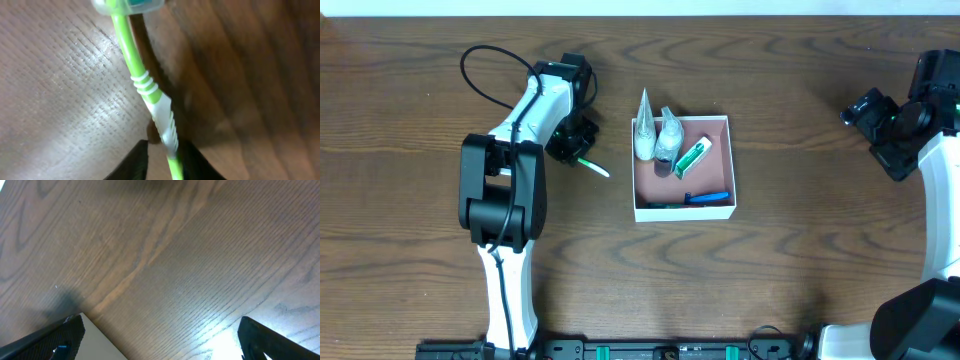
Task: Pack container
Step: 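Lower the left gripper and grasp the toothbrush handle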
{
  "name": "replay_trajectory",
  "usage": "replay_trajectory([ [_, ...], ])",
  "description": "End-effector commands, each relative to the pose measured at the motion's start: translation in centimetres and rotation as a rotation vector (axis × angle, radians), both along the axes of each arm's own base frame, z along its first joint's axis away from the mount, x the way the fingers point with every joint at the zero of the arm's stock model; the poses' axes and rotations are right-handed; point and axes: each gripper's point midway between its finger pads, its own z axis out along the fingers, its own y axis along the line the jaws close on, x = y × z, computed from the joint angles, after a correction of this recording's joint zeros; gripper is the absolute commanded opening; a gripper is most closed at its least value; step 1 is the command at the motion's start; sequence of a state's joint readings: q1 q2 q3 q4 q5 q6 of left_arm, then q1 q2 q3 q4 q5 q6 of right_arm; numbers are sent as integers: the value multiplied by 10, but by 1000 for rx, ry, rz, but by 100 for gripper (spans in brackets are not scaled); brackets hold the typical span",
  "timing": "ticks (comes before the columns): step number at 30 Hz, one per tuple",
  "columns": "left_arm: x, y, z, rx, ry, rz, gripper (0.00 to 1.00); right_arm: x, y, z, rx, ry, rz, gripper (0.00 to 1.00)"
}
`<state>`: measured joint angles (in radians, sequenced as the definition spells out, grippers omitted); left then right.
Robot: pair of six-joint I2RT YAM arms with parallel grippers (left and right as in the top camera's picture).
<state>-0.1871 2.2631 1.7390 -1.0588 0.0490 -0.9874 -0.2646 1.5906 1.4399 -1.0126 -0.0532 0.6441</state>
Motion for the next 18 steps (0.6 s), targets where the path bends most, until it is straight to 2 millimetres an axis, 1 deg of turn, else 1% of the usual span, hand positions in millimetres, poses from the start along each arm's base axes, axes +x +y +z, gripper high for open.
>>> replay_trajectory([
  [1,-6,7,-11,39,29,-14,13,2,-1,2,7,-5,-15,99],
  [2,-6,9,-11,47,27,-16,10,2,-1,2,7,-5,-15,99],
  [5,-6,12,-11,63,25,-18,8,2,-1,2,7,-5,-15,99],
  [12,-1,11,-10,52,7,-99,7,2,-1,2,7,-5,-15,99],
  [15,5,10,-4,45,-11,-152,7,2,-1,2,7,-5,-15,99],
  [18,12,9,6,37,-40,-209,7,2,-1,2,7,-5,-15,99],
])
